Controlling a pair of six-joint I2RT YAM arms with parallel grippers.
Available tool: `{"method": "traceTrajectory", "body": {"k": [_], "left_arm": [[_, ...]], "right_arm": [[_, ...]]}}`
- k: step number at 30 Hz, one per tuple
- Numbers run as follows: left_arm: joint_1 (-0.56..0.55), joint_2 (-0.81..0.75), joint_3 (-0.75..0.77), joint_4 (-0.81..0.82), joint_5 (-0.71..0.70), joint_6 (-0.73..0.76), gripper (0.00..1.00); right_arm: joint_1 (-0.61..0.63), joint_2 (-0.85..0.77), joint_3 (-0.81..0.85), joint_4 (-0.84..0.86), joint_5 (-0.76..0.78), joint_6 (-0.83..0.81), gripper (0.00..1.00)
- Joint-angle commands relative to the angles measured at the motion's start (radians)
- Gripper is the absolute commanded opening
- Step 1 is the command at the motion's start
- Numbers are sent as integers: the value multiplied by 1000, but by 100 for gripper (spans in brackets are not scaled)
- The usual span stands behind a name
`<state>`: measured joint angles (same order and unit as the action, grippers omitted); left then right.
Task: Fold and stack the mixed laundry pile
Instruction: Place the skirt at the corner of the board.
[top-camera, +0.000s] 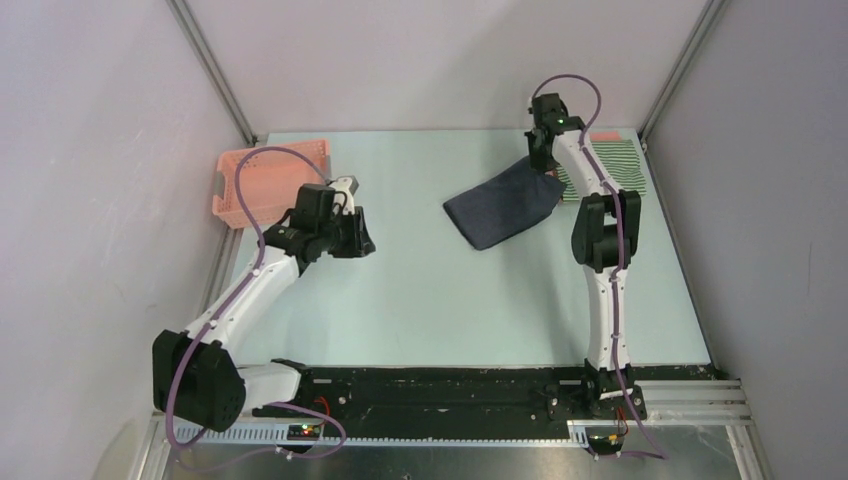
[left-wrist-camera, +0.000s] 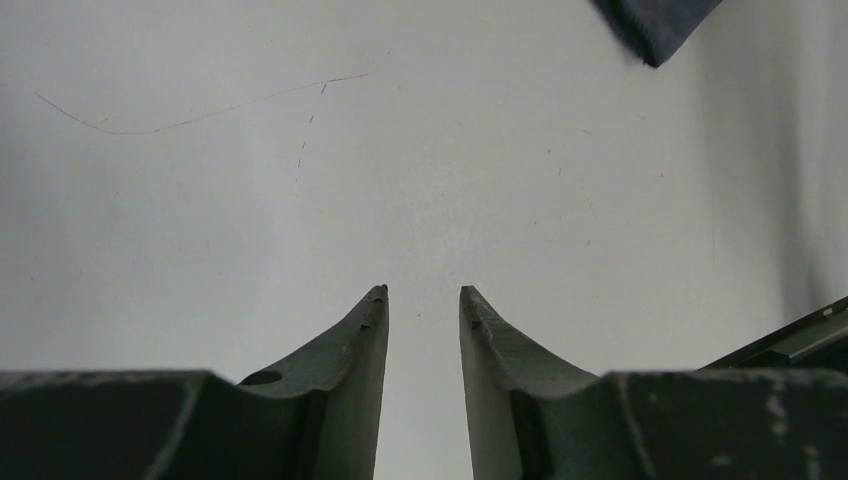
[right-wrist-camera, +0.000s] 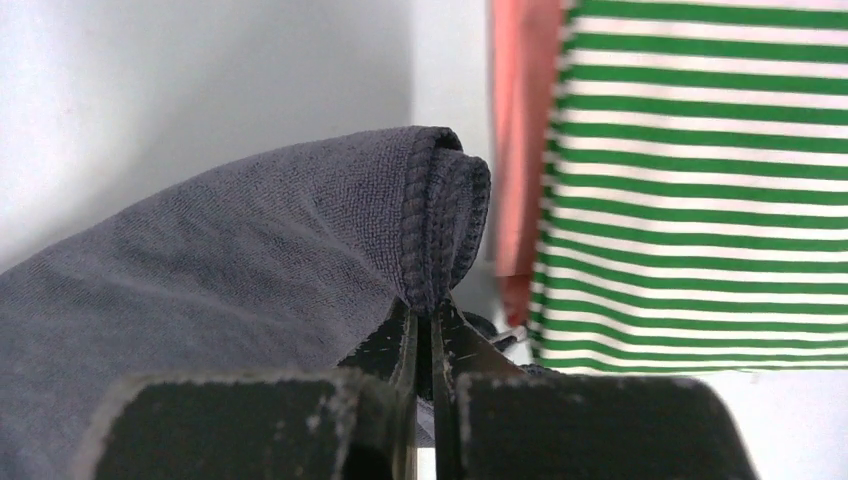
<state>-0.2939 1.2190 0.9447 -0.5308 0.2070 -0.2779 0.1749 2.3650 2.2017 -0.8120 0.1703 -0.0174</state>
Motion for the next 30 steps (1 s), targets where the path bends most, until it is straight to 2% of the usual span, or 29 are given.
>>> {"method": "traceTrajectory", "body": {"k": [1, 11, 30], "left_arm": [[7, 10, 8, 8, -10, 29, 38], [17, 30, 19, 5, -3, 31, 38], [19, 15, 16, 6, 27, 32, 39]], "right_arm": [[-46, 4, 176, -124, 50, -15, 0], [-79, -67, 190, -124, 103, -20, 0], [-16, -134, 200, -99, 340, -65, 0]]}}
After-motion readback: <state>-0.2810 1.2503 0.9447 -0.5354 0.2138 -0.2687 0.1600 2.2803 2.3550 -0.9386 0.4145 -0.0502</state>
